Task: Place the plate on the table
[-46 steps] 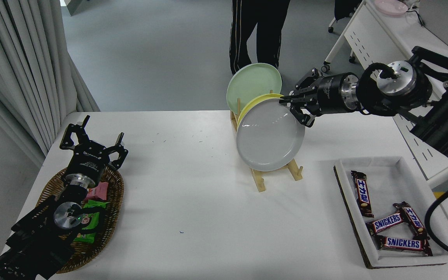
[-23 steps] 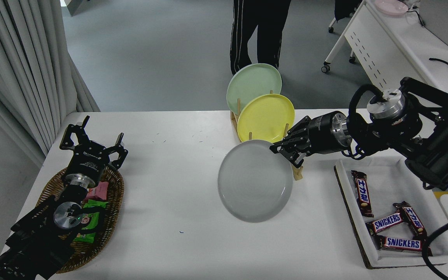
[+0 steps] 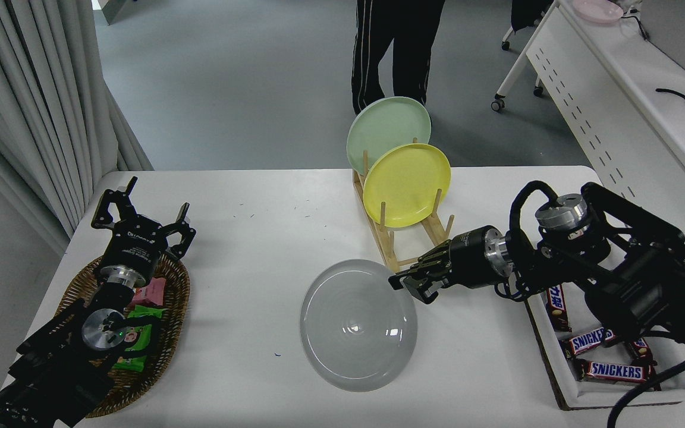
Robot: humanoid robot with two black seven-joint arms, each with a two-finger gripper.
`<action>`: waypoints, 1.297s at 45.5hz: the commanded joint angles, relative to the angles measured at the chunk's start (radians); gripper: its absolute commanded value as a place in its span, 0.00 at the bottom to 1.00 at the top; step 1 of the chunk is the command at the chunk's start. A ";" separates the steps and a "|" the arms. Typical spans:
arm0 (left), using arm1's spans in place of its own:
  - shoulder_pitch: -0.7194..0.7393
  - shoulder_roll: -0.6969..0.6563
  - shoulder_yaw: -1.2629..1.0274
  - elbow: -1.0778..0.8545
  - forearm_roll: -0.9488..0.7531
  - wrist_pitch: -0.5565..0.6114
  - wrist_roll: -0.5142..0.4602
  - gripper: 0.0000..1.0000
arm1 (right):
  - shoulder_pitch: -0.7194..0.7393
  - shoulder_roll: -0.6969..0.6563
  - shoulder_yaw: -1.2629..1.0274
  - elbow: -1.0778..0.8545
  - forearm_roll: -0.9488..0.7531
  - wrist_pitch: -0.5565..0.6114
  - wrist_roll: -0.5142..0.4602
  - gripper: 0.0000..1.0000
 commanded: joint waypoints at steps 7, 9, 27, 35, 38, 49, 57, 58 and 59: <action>0.000 0.000 0.001 0.000 0.000 0.000 0.000 1.00 | -0.058 0.108 0.013 -0.171 -0.037 -0.006 -0.002 0.00; -0.001 0.000 0.001 0.000 0.000 0.000 0.000 1.00 | -0.058 0.136 0.015 -0.216 -0.038 -0.006 -0.002 0.00; -0.001 0.000 0.001 0.000 0.000 0.000 0.000 1.00 | -0.050 0.228 0.018 -0.343 -0.043 0.014 0.000 0.00; -0.001 0.000 0.001 0.000 0.000 0.000 0.000 1.00 | -0.047 0.240 0.018 -0.363 -0.043 0.040 0.000 0.00; -0.001 0.000 0.000 0.000 0.000 0.000 0.000 1.00 | -0.042 0.253 0.016 -0.385 -0.044 0.046 0.000 0.00; -0.001 0.000 0.001 0.000 0.000 0.000 0.000 1.00 | -0.038 0.265 0.016 -0.422 -0.087 0.060 0.000 0.00; -0.001 0.000 0.000 0.000 0.000 0.000 0.000 1.00 | -0.038 0.265 0.015 -0.423 -0.100 0.059 0.000 0.00; -0.001 0.000 0.001 0.000 0.000 0.000 0.000 1.00 | -0.038 0.265 0.015 -0.423 -0.100 0.059 0.000 0.00; 0.000 0.000 0.000 0.000 0.000 0.000 0.000 1.00 | -0.038 0.265 0.015 -0.423 -0.100 0.059 0.000 0.00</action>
